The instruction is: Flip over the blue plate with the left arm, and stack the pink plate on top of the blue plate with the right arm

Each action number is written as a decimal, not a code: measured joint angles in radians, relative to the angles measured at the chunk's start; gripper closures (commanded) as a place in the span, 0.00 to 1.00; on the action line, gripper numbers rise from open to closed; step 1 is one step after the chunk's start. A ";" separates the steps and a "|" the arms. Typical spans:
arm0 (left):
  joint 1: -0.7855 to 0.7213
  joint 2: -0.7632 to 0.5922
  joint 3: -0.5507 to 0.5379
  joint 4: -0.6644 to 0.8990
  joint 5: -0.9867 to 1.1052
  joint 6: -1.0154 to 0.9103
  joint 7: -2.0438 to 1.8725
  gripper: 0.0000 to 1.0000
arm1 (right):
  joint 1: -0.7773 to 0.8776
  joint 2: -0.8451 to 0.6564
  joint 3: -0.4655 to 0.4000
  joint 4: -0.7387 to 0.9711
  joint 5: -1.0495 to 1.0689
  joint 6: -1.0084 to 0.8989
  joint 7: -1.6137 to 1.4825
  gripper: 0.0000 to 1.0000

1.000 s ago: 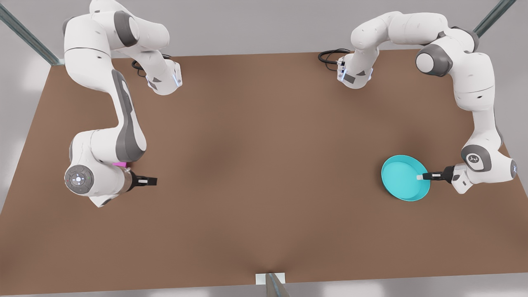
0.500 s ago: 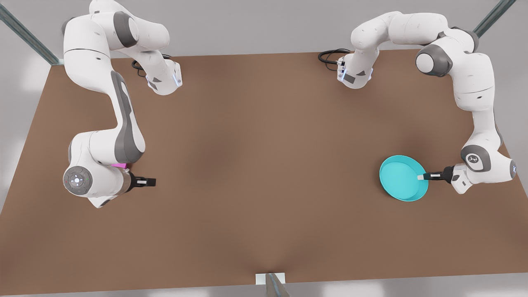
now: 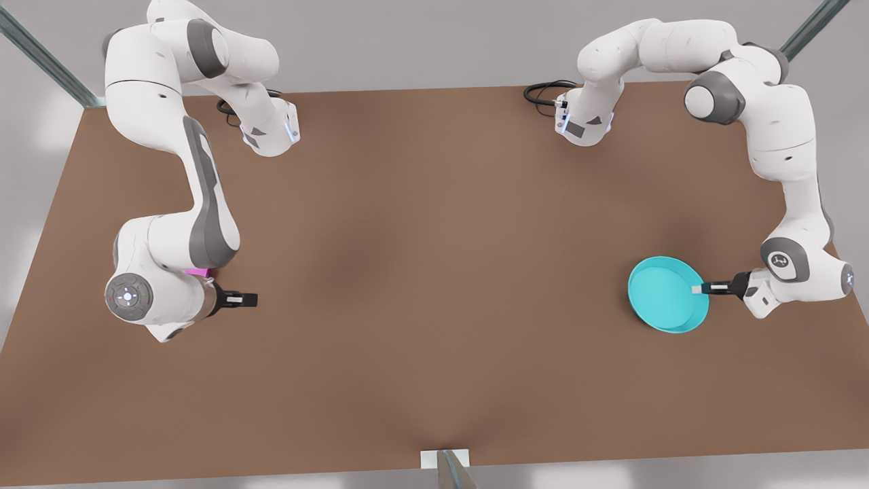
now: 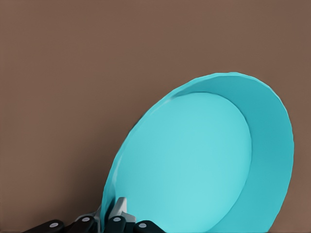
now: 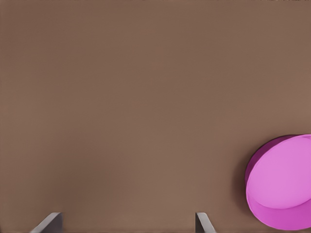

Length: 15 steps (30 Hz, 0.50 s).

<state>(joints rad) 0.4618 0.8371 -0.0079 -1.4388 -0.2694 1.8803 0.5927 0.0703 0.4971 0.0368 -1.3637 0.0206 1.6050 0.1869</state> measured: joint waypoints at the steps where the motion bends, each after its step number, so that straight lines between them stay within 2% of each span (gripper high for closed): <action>1: 0.000 -0.003 0.000 0.001 0.003 0.000 0.000 0.76 | -0.003 0.000 0.000 0.000 0.005 0.001 -0.001 0.00; 11: -0.002 -0.054 0.002 0.004 0.010 -0.042 -0.016 0.77 | -0.013 -0.011 -0.002 0.039 -0.002 0.018 -0.006 0.00; 15: -0.003 -0.074 0.000 0.005 0.021 -0.060 -0.033 0.77 | -0.095 -0.051 0.000 -0.083 0.005 0.013 -0.038 0.00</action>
<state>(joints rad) 0.4587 0.7628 -0.0078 -1.4343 -0.2482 1.8202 0.5596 -0.0245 0.4462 0.0369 -1.4471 0.0261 1.6185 0.1493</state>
